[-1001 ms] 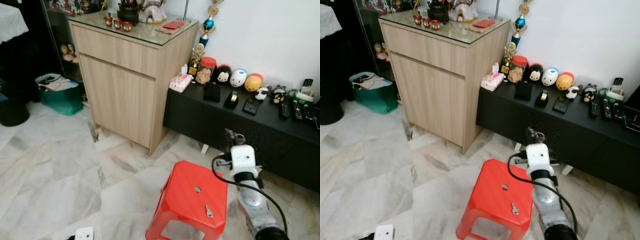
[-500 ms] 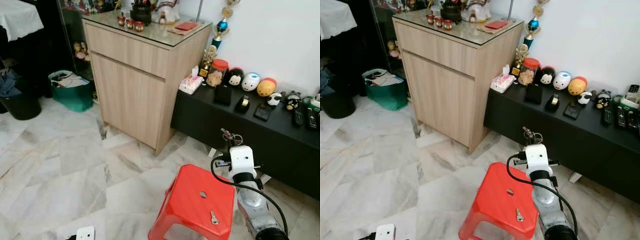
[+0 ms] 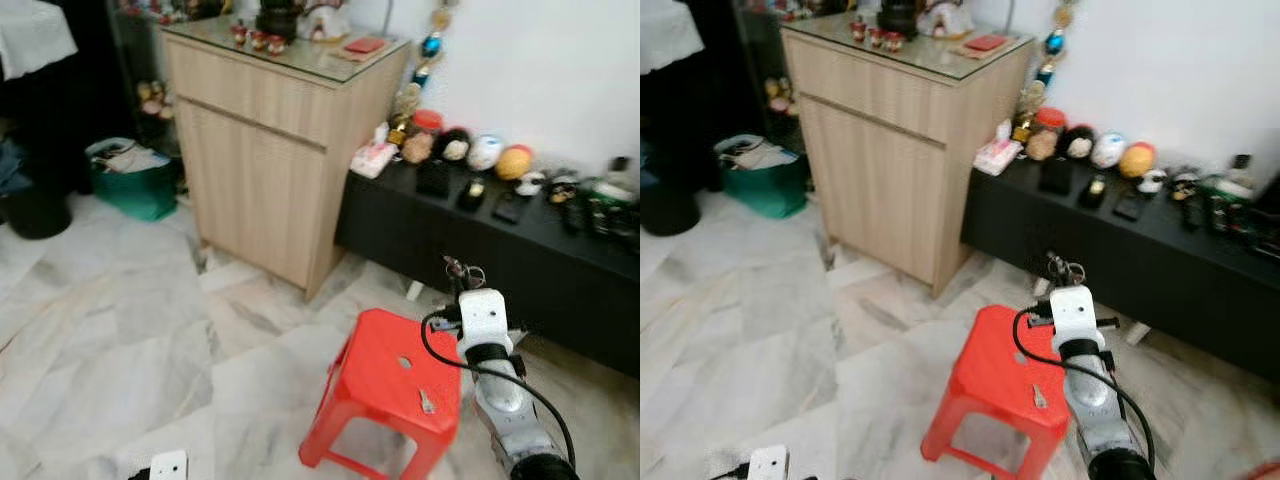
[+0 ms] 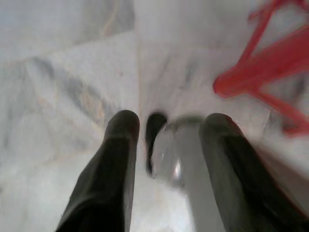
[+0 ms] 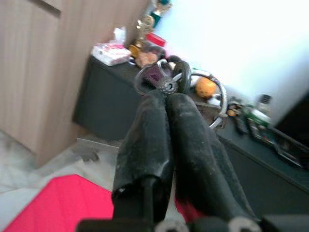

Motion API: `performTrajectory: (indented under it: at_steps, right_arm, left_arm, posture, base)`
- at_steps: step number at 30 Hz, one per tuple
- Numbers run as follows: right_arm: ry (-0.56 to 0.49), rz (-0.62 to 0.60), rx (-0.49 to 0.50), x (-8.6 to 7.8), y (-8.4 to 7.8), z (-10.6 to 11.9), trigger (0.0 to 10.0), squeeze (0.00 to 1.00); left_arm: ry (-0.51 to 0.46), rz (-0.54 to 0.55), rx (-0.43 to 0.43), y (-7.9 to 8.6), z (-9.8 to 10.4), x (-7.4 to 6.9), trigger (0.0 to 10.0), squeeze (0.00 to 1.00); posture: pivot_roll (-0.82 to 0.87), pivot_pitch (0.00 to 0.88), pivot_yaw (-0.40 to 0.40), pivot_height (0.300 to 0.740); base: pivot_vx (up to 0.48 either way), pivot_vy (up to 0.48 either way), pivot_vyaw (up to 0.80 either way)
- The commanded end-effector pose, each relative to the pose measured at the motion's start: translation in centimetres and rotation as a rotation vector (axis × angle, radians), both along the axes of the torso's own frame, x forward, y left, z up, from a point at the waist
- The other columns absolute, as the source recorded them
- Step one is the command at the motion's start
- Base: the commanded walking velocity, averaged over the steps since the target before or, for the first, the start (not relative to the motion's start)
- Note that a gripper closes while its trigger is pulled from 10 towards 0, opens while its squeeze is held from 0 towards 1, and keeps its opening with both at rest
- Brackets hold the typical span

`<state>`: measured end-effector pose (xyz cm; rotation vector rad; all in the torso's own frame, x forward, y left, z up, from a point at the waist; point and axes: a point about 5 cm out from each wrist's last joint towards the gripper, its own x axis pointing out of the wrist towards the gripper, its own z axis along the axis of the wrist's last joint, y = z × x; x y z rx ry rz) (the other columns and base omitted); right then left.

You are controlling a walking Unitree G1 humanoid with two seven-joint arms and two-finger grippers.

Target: Hang keys on a hook

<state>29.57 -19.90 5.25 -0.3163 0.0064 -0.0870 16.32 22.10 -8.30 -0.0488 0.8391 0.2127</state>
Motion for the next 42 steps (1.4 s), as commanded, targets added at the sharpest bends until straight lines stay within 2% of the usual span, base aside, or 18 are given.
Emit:
performTrajectory:
  at_steps: [1,16,22,24,26,28,29,31,32,33,35,38,42]
  right_arm:
    - [-0.044,0.009,0.002,0.9,0.3,1.2,10.0,0.00]
    - [-0.051,-0.027,-0.007,1.1,-0.1,1.3,10.0,0.00]
    - [-0.041,-0.065,0.028,1.0,-0.4,1.1,10.0,0.00]
    - [-0.029,-0.098,0.063,0.9,-0.9,0.9,10.0,0.00]
    - [-0.013,-0.180,0.160,0.5,-1.9,0.4,10.0,0.00]
    - [-0.011,-0.201,0.188,0.4,-2.2,0.3,10.0,0.00]
    - [-0.007,-0.316,0.334,0.2,-3.4,0.0,10.0,0.00]
    - [-0.014,-0.370,0.376,0.0,-4.1,0.0,10.0,0.00]
    - [-0.042,-0.266,0.244,0.4,-3.2,0.8,10.0,0.00]
    - [-0.049,-0.232,0.227,0.5,-2.8,1.0,10.0,0.00]
    - [-0.053,-0.213,0.223,0.6,-2.5,1.1,10.0,0.00]
    - [-0.049,-0.232,0.273,0.7,-2.2,0.9,10.0,0.00]
    - [-0.047,-0.219,0.269,0.7,-2.1,0.9,10.0,0.00]
  left_arm:
    - [0.054,0.003,-0.024,-0.7,-0.8,-1.6,10.0,0.00]
    - [0.054,-0.013,-0.012,-0.6,-0.8,-1.5,10.0,0.00]
    - [0.054,-0.016,-0.004,-0.6,-0.8,-1.5,10.0,0.00]
    - [0.054,-0.015,-0.004,-0.6,-0.8,-1.5,10.0,0.00]
    - [0.055,-0.014,-0.003,-0.6,-0.8,-1.5,10.0,0.00]
    - [0.055,-0.014,-0.003,-0.6,-0.8,-1.5,10.0,0.00]
    - [0.056,-0.016,-0.004,-0.5,-0.8,-1.5,10.0,0.00]
    - [0.057,-0.017,-0.004,-0.5,-0.8,-1.5,10.0,0.00]
    - [0.057,-0.020,-0.005,-0.5,-0.8,-1.5,10.0,0.00]
    - [0.057,-0.022,-0.005,-0.5,-0.8,-1.5,10.0,0.00]
    - [0.057,-0.023,-0.005,-0.5,-0.8,-1.5,10.0,0.00]
    - [0.054,-0.022,-0.006,-0.5,-0.8,-1.5,10.0,0.00]
    - [0.055,-0.022,-0.007,-0.6,-0.8,-1.5,10.0,0.00]
  posture:
    - [0.08,0.000,-0.137,0.718]
    - [0.08,0.000,-0.131,0.718]
    - [0.08,0.000,-0.132,0.718]
    - [0.08,0.000,-0.133,0.718]
    - [0.08,0.000,-0.133,0.718]
    - [0.08,0.000,-0.133,0.718]
    - [0.08,0.000,-0.131,0.718]
    - [0.08,0.000,-0.129,0.718]
    - [0.07,0.000,-0.124,0.718]
    - [0.07,0.000,-0.124,0.718]
    - [0.07,0.000,-0.125,0.718]
    - [0.08,0.000,-0.133,0.718]
    - [0.08,0.000,-0.132,0.718]
  base:
    - [0.000,0.000,0.00]
    - [0.000,0.000,0.00]
    - [0.000,-0.041,0.00]
    - [0.000,-0.244,0.00]
    - [0.000,0.000,0.00]
    - [0.000,0.000,0.00]
    - [0.000,0.000,0.00]
    - [0.000,0.000,0.00]
    - [0.000,0.000,0.00]
    - [0.000,0.000,0.00]
    - [0.000,0.000,0.00]
    - [0.000,0.000,0.00]
    - [0.000,0.000,0.00]
